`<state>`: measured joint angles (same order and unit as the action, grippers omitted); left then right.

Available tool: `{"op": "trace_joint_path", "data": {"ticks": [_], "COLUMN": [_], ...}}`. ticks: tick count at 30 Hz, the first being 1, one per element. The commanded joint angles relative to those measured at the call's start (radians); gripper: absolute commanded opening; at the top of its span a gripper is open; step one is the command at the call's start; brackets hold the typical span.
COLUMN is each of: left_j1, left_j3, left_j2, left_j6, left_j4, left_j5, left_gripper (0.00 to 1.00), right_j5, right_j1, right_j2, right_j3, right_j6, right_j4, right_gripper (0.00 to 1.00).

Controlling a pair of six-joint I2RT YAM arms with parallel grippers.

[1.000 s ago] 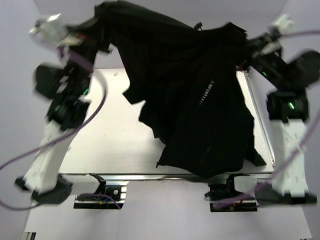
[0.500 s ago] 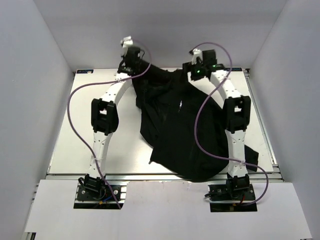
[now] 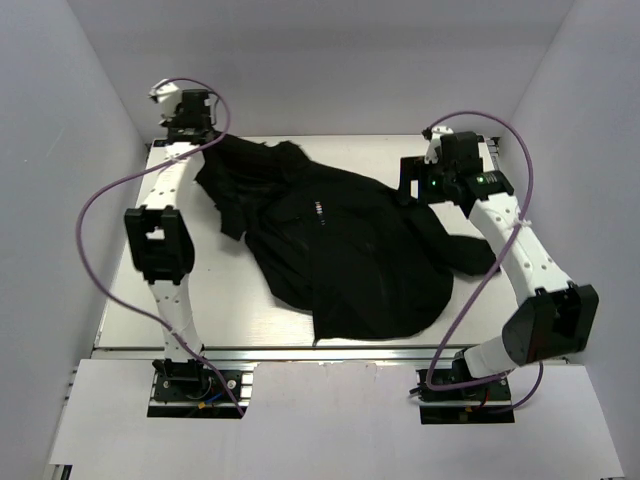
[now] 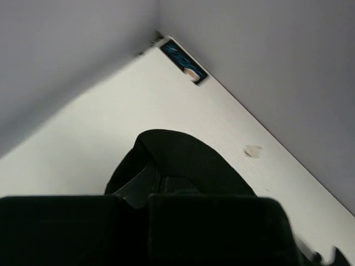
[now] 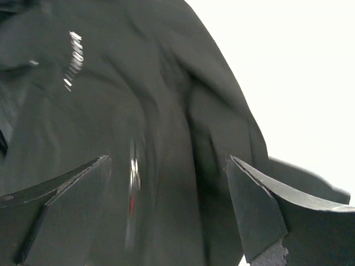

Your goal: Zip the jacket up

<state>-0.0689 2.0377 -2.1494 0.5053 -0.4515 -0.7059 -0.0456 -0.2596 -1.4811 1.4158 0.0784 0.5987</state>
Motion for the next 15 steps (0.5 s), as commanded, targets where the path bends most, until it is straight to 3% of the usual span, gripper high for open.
{"op": "trace_joint_path", "data": {"ticks": [1, 6, 10, 15], "left_j1": [0.027, 0.06, 0.06, 0.061], "left_j3": [-0.105, -0.157, -0.189, -0.24], "left_j2": [0.144, 0.166, 0.163, 0.163], "left_j6": [0.004, -0.002, -0.007, 0.009], "left_j4": [0.005, -0.042, -0.05, -0.052], "left_j5": [-0.087, -0.067, -0.035, -0.026], "left_gripper": [0.0, 0.0, 0.0, 0.0], "right_j5": [0.055, 0.102, 0.194, 0.248], "right_j1": [-0.027, -0.114, -0.223, -0.279], "right_j2": [0.034, 0.096, 0.065, 0.016], "right_j3": [-0.083, -0.286, -0.349, -0.44], "right_j6": [0.089, 0.08, 0.11, 0.102], "right_j4": [0.093, 0.118, 0.101, -0.087], "right_gripper": [0.89, 0.89, 0.89, 0.89]}}
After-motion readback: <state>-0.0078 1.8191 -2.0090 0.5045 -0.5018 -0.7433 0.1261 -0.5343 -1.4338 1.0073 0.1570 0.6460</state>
